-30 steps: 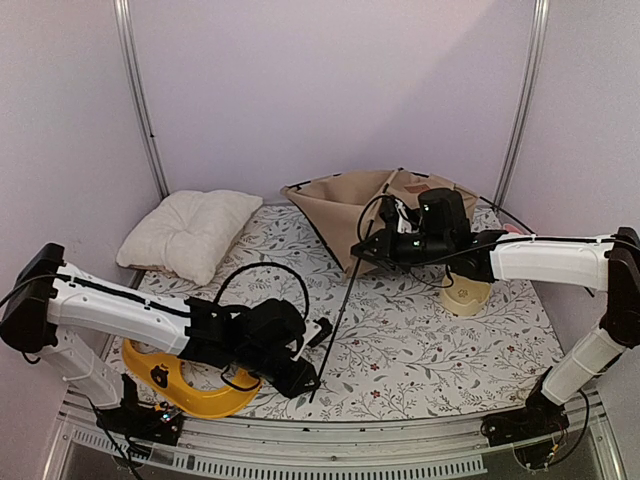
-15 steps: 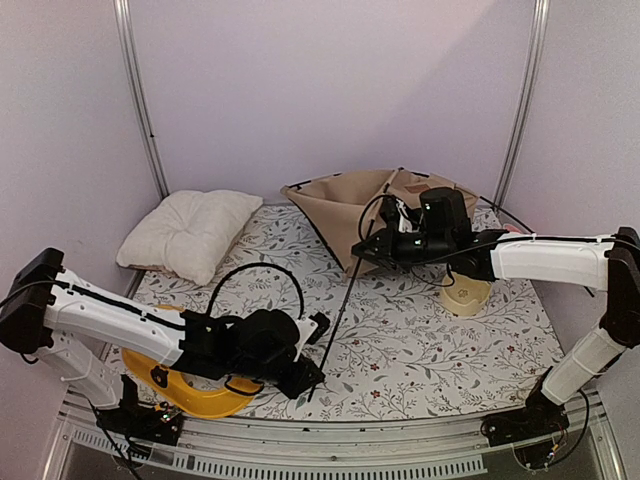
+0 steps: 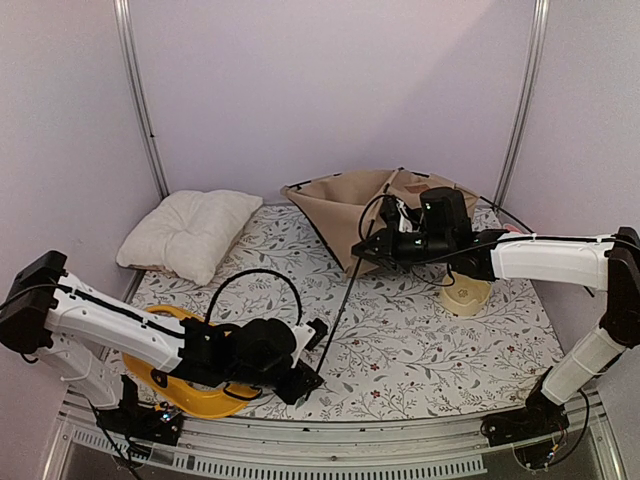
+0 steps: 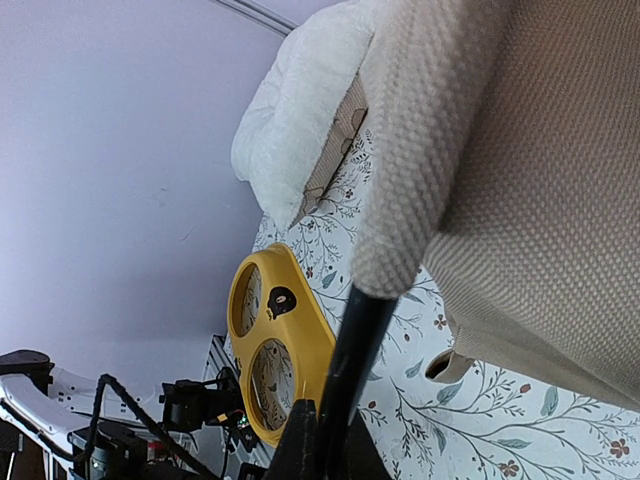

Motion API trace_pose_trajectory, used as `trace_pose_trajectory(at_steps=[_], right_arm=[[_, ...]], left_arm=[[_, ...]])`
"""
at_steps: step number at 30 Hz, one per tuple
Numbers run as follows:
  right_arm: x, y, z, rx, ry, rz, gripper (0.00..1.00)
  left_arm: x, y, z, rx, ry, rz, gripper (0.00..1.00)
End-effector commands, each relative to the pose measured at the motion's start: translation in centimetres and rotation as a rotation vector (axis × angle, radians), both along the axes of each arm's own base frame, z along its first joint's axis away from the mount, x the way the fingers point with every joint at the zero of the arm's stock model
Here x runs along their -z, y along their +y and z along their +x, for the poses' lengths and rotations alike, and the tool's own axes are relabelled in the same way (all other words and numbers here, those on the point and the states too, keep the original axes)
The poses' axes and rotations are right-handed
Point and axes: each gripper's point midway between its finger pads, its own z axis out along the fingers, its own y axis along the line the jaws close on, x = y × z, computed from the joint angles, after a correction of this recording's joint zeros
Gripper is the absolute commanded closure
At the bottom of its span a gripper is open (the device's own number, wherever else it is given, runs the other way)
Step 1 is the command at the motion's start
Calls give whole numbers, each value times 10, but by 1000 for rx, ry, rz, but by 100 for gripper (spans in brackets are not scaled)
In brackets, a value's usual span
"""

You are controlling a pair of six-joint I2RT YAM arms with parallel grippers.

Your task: Set up the pet tent

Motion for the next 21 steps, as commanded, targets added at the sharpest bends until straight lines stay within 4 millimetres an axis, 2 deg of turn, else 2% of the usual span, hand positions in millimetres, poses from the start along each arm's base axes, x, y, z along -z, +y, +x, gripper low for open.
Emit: trace_pose_trajectory(at_steps=[1, 4, 7, 9, 12, 16, 19, 21], right_arm=[[-25, -11, 27, 76, -86, 23, 100], [-24, -12, 27, 77, -83, 21, 100], [-22, -13, 27, 80, -80, 19, 100], [-22, -14, 27, 81, -79, 19, 100], [-23, -14, 26, 79, -84, 18, 100], [-23, -15, 24, 68, -101, 8, 100], [-22, -18, 20, 61, -121, -9, 90], [-23, -21, 19, 62, -136, -18, 77]], left_arm=[[-5, -4, -9, 11, -22, -35, 85], [-6, -4, -11, 13, -23, -38, 88], [-9, -6, -11, 13, -30, -43, 98], [-11, -6, -10, 10, -40, -43, 100], [-23, -8, -5, -3, -72, -58, 100], [-50, -12, 8, -45, -133, -98, 100], [-68, -18, 12, -48, -162, -129, 100], [-77, -21, 14, -50, -172, -140, 100]])
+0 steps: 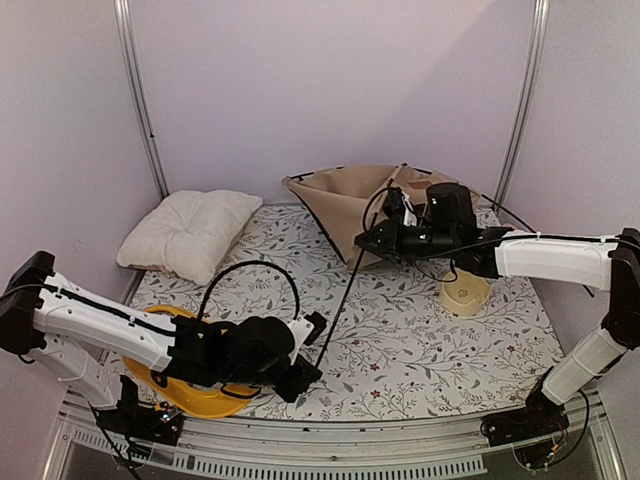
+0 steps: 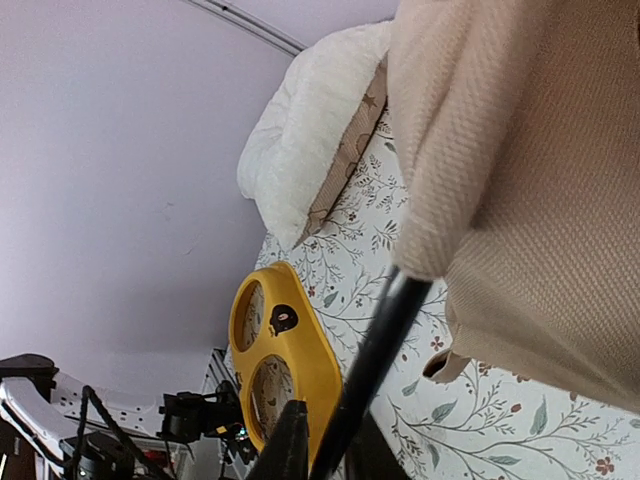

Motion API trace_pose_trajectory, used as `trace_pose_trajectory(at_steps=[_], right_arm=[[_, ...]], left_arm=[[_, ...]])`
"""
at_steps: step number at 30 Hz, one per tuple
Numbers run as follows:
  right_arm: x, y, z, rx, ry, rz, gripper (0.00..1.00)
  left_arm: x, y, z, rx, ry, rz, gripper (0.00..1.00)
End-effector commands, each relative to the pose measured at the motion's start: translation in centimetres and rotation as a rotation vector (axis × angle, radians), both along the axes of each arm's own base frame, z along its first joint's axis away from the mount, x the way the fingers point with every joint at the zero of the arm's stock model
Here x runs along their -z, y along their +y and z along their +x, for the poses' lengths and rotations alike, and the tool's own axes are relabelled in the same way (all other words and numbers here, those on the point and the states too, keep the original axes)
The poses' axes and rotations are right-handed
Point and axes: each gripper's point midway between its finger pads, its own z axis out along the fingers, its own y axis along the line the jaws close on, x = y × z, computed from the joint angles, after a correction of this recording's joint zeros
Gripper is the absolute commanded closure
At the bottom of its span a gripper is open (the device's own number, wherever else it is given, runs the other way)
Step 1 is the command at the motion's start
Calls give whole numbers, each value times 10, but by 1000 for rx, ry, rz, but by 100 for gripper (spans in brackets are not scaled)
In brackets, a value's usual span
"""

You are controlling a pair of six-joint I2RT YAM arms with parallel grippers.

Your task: Set up the pet tent

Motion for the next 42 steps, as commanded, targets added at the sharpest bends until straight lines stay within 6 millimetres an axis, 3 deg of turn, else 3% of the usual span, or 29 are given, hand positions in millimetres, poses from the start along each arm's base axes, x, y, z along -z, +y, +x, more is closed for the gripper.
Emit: trace_pose_trajectory(at_steps=[1, 5, 7, 15, 19, 24, 27, 32, 34, 38, 42], right_arm=[[-15, -16, 10, 49, -109, -39, 70], [-25, -20, 2, 50, -177, -65, 43], [-37, -25, -1, 70, -227, -73, 35], [-71, -45, -24, 118, -423, -73, 23], [-80, -64, -33, 182, -489, -41, 22], [-62, -74, -31, 235, -458, -41, 27], [-53, -63, -31, 194, -458, -24, 28], [-62, -51, -33, 155, -465, 133, 29], [-65, -45, -30, 141, -452, 178, 35], [-55, -26, -26, 141, -505, 110, 40], [-46, -30, -26, 264, -662, 0, 46]], left_arm=[[-62, -25, 15, -21, -112, -141, 100], [-76, -30, 21, -35, -108, -181, 100], [-83, -32, 25, -47, -96, -205, 100], [-103, -41, 36, -43, -39, -298, 100], [-117, -47, 40, -24, -20, -341, 100], [-139, -56, 39, 26, 7, -410, 100], [-152, -59, 38, 52, 21, -451, 100], [-164, -58, 37, 67, 22, -490, 100], [-166, -58, 37, 71, 25, -502, 100], [-170, -60, 37, 86, 30, -521, 100], [-179, -63, 38, 103, 39, -561, 100]])
